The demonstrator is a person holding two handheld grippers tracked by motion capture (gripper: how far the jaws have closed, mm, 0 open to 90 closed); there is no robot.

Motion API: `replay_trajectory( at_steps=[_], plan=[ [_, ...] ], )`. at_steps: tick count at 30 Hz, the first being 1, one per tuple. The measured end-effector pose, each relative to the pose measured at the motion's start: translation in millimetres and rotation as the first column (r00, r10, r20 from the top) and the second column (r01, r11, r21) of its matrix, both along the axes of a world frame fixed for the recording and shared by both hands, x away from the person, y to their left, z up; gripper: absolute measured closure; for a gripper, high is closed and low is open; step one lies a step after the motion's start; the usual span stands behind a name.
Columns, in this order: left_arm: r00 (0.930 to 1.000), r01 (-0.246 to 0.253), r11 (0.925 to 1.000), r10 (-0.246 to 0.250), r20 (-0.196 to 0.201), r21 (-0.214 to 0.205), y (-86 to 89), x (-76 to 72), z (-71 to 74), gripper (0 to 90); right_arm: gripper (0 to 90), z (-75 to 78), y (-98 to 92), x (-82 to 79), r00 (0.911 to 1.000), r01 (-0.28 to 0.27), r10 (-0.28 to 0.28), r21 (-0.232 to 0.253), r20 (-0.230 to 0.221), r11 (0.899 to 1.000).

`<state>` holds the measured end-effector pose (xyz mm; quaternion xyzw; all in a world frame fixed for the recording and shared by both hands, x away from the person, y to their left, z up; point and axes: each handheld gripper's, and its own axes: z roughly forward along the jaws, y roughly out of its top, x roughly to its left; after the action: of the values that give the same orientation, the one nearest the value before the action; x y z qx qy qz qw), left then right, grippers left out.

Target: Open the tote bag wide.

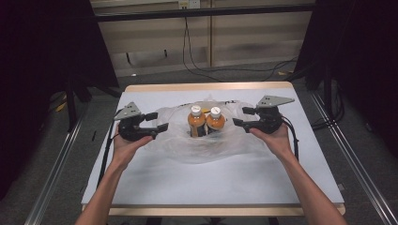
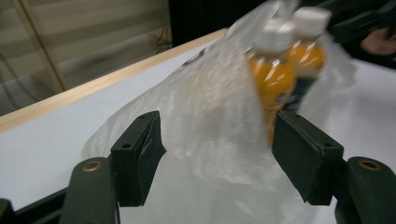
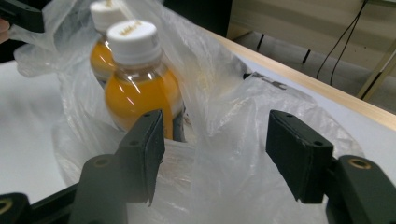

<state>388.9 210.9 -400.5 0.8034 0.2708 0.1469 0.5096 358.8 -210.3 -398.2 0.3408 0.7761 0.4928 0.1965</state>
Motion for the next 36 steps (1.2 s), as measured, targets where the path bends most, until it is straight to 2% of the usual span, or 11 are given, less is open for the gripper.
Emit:
replay_trajectory(
  at_steps=[4, 5, 6, 7, 8, 9, 11, 15, 20, 24, 36],
  plan=[
    [0.9991, -0.003, 1.0, 0.003, -0.042, 0.0, -6.3, 14.1, -11.3, 36.9, 46.7, -11.0, 1.4, 8.8, 0.9995, 0.002, -0.002, -0.021, -0.033, 1.0],
    [0.9991, 0.002, 1.0, -0.002, -0.042, 0.008, -7.0, 16.7, -12.8, 42.0, 50.6, -13.2, 1.2, 10.8, 0.9993, -0.003, 0.002, -0.028, -0.037, 1.0],
    [0.9987, 0.004, 0.9999, -0.003, -0.051, 0.013, -8.9, 18.0, -14.0, 58.0, 65.5, -15.9, 1.8, 13.9, 0.999, 0.004, -0.006, -0.029, -0.045, 1.0],
    [0.9984, 0.021, 0.9996, -0.02, -0.052, 0.017, -9.8, 19.2, -15.1, 58.0, 65.5, -15.9, 1.8, 13.9, 0.999, 0.004, -0.006, -0.029, -0.045, 1.0],
    [0.9984, 0.024, 0.9995, -0.023, -0.051, 0.019, -10.4, 20.4, -15.8, 72.0, 74.1, -17.3, 1.9, 16.6, 0.9991, 0.003, -0.004, -0.025, -0.043, 1.0],
    [0.9979, 0.029, 0.9995, -0.028, -0.058, 0.013, -10.3, 21.9, -16.6, 72.0, 74.1, -17.3, 1.9, 16.6, 0.9991, 0.003, -0.004, -0.025, -0.043, 1.0],
    [0.997, 0.032, 0.9994, -0.033, -0.071, -0.013, -8.2, 25.2, -18.1, 87.8, 87.9, -18.4, 0.7, 20.7, 0.9985, 0.018, -0.019, -0.004, -0.051, 1.0],
    [0.9957, 0.026, 0.9991, -0.028, -0.089, -0.033, -5.6, 31.3, -19.5, 89.8, 90.0, -17.9, 1.1, 25.1, 0.9977, 0.019, -0.018, 0.01, -0.066, 1.0],
    [0.9934, -0.024, 0.9995, 0.021, -0.112, -0.022, -0.3, 43.9, -18.7, 90.0, 90.0, -12.2, 4.9, 38.1, 0.9969, 0.05, -0.05, 0.011, -0.062, 0.999],
    [0.9848, -0.061, 0.9978, 0.064, -0.162, 0.025, 5.7, 54.7, -27.7, 90.0, 90.0, -21.2, 4.0, 53.2, 0.9927, 0.066, -0.066, -0.002, -0.1, 0.998],
    [0.9707, -0.026, 0.9904, 0.058, -0.233, 0.136, 0.2, 49.4, -67.3, 90.0, 90.0, -56.6, 7.0, 55.7, 0.9832, 0.049, -0.062, -0.082, -0.172, 0.995]
  ],
)
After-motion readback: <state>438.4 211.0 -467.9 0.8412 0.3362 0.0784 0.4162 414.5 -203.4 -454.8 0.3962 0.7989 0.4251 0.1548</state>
